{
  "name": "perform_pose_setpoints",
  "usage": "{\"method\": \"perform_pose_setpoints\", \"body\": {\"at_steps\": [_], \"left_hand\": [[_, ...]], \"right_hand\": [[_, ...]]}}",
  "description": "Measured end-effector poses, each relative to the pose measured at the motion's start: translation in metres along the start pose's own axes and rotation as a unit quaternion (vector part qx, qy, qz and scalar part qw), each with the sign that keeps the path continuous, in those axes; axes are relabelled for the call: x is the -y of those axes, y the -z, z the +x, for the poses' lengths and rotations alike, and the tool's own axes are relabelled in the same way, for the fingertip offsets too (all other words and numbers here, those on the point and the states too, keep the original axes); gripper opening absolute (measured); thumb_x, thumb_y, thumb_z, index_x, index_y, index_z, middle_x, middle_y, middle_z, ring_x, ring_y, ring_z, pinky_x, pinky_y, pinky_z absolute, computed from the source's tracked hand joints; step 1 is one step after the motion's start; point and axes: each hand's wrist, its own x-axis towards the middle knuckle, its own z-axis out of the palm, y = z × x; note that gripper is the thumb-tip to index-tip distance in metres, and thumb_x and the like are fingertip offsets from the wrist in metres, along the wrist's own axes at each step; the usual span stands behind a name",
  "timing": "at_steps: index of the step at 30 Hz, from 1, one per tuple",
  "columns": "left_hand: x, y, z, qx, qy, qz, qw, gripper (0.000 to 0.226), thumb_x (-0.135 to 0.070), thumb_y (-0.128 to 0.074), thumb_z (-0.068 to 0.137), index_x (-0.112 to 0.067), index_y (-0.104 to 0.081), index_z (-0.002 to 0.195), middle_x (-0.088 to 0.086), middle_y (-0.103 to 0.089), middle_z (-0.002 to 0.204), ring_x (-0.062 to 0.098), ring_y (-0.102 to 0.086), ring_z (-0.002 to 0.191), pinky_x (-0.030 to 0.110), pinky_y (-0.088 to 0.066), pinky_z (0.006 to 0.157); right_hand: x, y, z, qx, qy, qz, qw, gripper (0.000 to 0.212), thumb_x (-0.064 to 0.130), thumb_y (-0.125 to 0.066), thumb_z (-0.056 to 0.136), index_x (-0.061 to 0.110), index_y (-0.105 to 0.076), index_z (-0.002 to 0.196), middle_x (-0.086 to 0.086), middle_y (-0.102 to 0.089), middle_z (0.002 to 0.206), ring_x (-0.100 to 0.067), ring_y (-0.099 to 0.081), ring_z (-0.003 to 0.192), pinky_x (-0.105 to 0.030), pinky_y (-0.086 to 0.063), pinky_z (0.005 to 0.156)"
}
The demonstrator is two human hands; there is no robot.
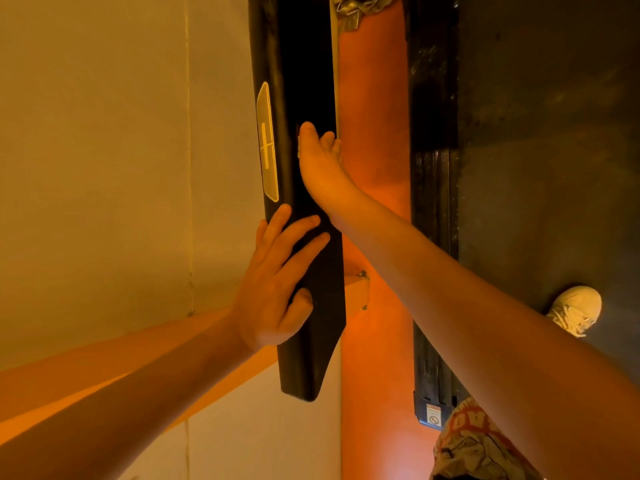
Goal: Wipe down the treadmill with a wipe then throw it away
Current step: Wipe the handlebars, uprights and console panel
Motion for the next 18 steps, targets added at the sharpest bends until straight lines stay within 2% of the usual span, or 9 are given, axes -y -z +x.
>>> {"method": "perform_pose_setpoints", "body": {"at_steps": [4,5,8,10,15,18], "left_hand": [[-0.008,0.008,-0.003,0.039,0.037,0.034,0.998,0.062,-0.023,-0.043,0.091,0.000,-0.044,0.148,0.015,-0.030,0.161,0.035,-0.009,0.157,0.061,-0.021,0.121],[-0.013,0.009,-0.005,0.044,0.056,0.039,0.997,0.063,-0.021,-0.044,0.092,-0.001,-0.039,0.151,0.013,-0.025,0.164,0.032,-0.005,0.158,0.058,-0.019,0.124],[-0.033,0.008,-0.025,0.049,0.113,0.037,0.992,0.064,-0.018,-0.043,0.100,-0.001,-0.023,0.159,0.010,-0.006,0.170,0.026,0.005,0.158,0.035,-0.004,0.128],[-0.051,0.000,-0.048,0.049,0.136,0.038,0.989,0.066,-0.018,-0.044,0.104,-0.002,-0.014,0.161,0.007,0.005,0.171,0.028,0.008,0.158,0.031,0.000,0.128],[-0.075,-0.028,-0.094,0.024,0.144,0.053,0.988,0.064,-0.018,-0.042,0.103,-0.002,-0.016,0.160,0.006,0.005,0.172,0.037,0.002,0.158,0.037,-0.005,0.129],[-0.074,-0.034,-0.095,0.008,0.148,0.049,0.988,0.062,-0.017,-0.042,0.102,-0.001,-0.020,0.158,0.006,0.002,0.172,0.041,-0.001,0.157,0.045,-0.012,0.128]], "right_hand": [[0.001,0.004,-0.006,0.010,0.001,0.008,1.000,0.069,0.049,-0.020,0.110,0.010,0.001,0.164,-0.010,0.005,0.172,-0.025,0.003,0.158,-0.047,-0.002,0.127],[0.002,0.005,-0.007,0.012,0.001,0.012,1.000,0.069,0.049,-0.020,0.110,0.011,0.002,0.164,-0.009,0.006,0.172,-0.025,0.004,0.158,-0.047,-0.001,0.127],[0.006,0.003,-0.013,-0.003,-0.007,0.012,1.000,0.068,0.048,-0.021,0.110,0.011,-0.003,0.164,-0.009,-0.002,0.172,-0.027,-0.003,0.158,-0.051,-0.005,0.127],[0.007,0.003,-0.016,-0.008,-0.009,0.008,1.000,0.067,0.047,-0.021,0.110,0.010,-0.005,0.164,-0.010,-0.006,0.172,-0.029,-0.007,0.158,-0.052,-0.008,0.126],[0.006,0.007,-0.022,-0.002,-0.005,-0.009,1.000,0.065,0.045,-0.020,0.111,0.009,-0.009,0.164,-0.010,-0.009,0.171,-0.028,-0.009,0.157,-0.047,-0.010,0.125],[0.004,0.007,-0.026,0.008,0.009,-0.007,1.000,0.066,0.046,-0.019,0.111,0.011,-0.002,0.164,-0.009,-0.001,0.172,-0.027,-0.002,0.158,-0.047,-0.007,0.125]]}}
